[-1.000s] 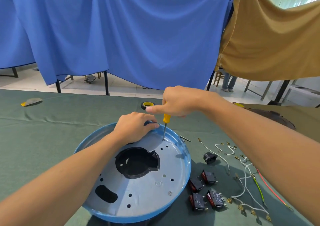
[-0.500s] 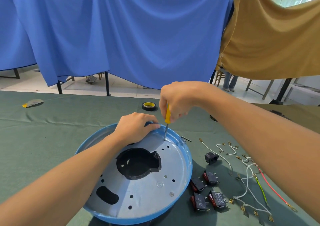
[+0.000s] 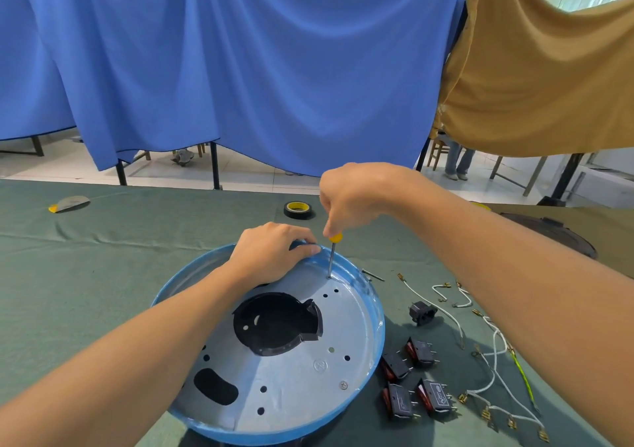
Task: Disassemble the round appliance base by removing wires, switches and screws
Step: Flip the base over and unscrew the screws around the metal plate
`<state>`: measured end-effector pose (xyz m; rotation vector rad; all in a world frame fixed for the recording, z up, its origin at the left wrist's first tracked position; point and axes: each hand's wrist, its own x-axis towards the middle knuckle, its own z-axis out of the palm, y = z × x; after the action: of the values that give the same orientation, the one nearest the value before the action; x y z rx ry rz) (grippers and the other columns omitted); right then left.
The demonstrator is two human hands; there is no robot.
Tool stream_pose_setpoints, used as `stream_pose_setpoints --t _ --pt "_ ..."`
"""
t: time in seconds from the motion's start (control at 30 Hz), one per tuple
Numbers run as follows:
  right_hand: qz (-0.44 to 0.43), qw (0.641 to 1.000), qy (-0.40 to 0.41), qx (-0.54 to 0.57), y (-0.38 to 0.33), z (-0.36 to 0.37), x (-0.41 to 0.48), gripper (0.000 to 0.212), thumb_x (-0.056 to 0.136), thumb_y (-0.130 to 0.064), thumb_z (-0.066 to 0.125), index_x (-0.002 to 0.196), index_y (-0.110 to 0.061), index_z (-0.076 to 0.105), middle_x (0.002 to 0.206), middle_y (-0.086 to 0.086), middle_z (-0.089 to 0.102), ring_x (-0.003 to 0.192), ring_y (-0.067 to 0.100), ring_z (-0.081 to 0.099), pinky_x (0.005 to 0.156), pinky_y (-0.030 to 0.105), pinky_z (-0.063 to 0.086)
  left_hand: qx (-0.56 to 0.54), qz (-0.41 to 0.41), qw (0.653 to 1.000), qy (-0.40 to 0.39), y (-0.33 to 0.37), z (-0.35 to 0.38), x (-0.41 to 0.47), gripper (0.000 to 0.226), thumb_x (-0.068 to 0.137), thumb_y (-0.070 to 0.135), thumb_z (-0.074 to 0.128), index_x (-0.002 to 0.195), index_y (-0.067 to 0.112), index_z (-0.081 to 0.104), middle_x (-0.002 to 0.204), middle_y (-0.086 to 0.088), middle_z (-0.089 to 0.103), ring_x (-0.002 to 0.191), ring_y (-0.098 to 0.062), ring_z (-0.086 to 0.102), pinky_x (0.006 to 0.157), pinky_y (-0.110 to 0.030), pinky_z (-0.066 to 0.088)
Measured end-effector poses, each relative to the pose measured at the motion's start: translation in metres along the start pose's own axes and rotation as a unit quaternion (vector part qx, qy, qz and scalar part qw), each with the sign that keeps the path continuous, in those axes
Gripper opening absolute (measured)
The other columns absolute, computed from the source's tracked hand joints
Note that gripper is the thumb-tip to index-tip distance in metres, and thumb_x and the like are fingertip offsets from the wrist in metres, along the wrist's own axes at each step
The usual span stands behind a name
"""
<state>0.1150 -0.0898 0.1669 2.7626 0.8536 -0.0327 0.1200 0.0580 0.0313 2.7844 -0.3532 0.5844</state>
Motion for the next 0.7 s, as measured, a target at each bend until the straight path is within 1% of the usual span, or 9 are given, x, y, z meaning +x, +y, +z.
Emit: stream_pose_setpoints --t 0.07,0.13,0.17,0.23,0.3,0.4,0.5,0.6,0.7 --pt "-0.020 1.000 -0.010 -0.001 0.0006 -0.0015 -0.0002 0.015 0.080 -0.030 0.075 0.084 -0.020 0.065 0.087 0.000 0.067 0.081 0.023 0.064 0.058 0.028 0.046 0.003 0.001 1.000 0.001 0.0009 -0.0011 -0.0001 0.023 0.093 0.056 0.045 0.099 0.044 0.064 0.083 0.019 0.060 0.076 -0.006 0.048 0.052 -0.023 0.028" --pt "-0.028 0.999 -0.030 0.024 -0.0001 0.0003 0.0002 0.016 0.079 -0.031 0.076 0.082 -0.022 0.063 0.089 0.000 0.068 0.086 0.023 0.065 0.059 0.027 0.046 0.004 0.004 1.000 -0.002 0.0014 -0.0019 -0.0008 0.023 0.093 0.056 0.044 0.097 0.044 0.063 0.080 0.019 0.059 0.075 -0.007 0.050 0.052 -0.023 0.028" --pt "-0.022 0.999 -0.035 0.034 -0.0003 0.0015 -0.0003 0.021 0.080 -0.038 0.074 0.080 -0.021 0.063 0.082 -0.002 0.069 0.078 0.021 0.065 0.055 0.025 0.044 0.004 0.004 1.000 -0.004 0.0016 -0.0024 -0.0013 0.022 0.093 0.056 0.044 0.094 0.044 0.062 0.078 0.019 0.057 0.075 -0.007 0.051 0.051 -0.023 0.028" --pt "0.007 0.998 -0.041 0.037 0.0005 0.0017 -0.0021 0.046 0.085 -0.057 0.060 0.066 -0.016 0.062 0.050 -0.008 0.063 0.053 0.014 0.057 0.049 0.024 0.039 0.001 0.001 1.000 -0.004 0.0018 -0.0024 -0.0018 0.019 0.093 0.056 0.045 0.091 0.046 0.060 0.077 0.019 0.055 0.072 -0.007 0.051 0.050 -0.022 0.027" --pt "0.029 0.997 -0.070 0.016 0.0013 -0.0001 -0.0045 0.057 0.094 -0.054 0.044 0.056 -0.015 0.061 0.037 -0.008 0.055 0.038 0.011 0.047 0.046 0.024 0.038 0.003 0.002 1.000 0.000 0.0021 -0.0014 -0.0014 0.023 0.094 0.056 0.045 0.097 0.043 0.063 0.080 0.021 0.053 0.074 -0.006 0.047 0.051 -0.021 0.027" --pt "0.028 0.998 -0.062 0.016 0.0025 0.0020 -0.0051 0.042 0.093 -0.034 0.052 0.057 -0.016 0.062 0.045 -0.009 0.060 0.044 0.009 0.050 0.044 0.022 0.036 0.003 0.004 1.000 -0.001 0.0011 -0.0008 -0.0003 0.025 0.094 0.056 0.044 0.100 0.043 0.063 0.082 0.022 0.053 0.075 -0.006 0.046 0.051 -0.022 0.028" --pt "0.020 0.998 -0.017 0.050 0.0033 0.0036 -0.0063 0.030 0.086 -0.031 0.067 0.060 -0.017 0.059 0.037 -0.013 0.056 0.048 0.007 0.057 0.041 0.016 0.036 0.004 0.005 1.000 -0.002 0.0007 -0.0006 0.0000 0.024 0.094 0.057 0.044 0.100 0.043 0.063 0.083 0.022 0.054 0.075 -0.006 0.046 0.051 -0.021 0.028" --pt "0.023 0.997 -0.013 0.075 0.0058 0.0014 -0.0074 0.014 0.078 -0.028 0.076 0.077 -0.016 0.070 0.048 -0.007 0.065 0.052 0.011 0.063 0.051 0.019 0.045 0.006 0.004 1.000 0.003 0.0012 -0.0002 0.0004 0.024 0.093 0.057 0.044 0.098 0.043 0.063 0.081 0.022 0.053 0.075 -0.007 0.046 0.051 -0.022 0.027" --pt "0.008 0.995 -0.026 0.094 0.0063 0.0040 -0.0062 0.025 0.079 -0.037 0.075 0.079 -0.013 0.072 0.046 -0.008 0.063 0.047 0.010 0.059 0.046 0.016 0.043 0.005 0.001 1.000 0.001 0.0007 0.0001 -0.0001 0.020 0.093 0.058 0.045 0.092 0.045 0.060 0.076 0.021 0.052 0.073 -0.008 0.046 0.051 -0.024 0.028"
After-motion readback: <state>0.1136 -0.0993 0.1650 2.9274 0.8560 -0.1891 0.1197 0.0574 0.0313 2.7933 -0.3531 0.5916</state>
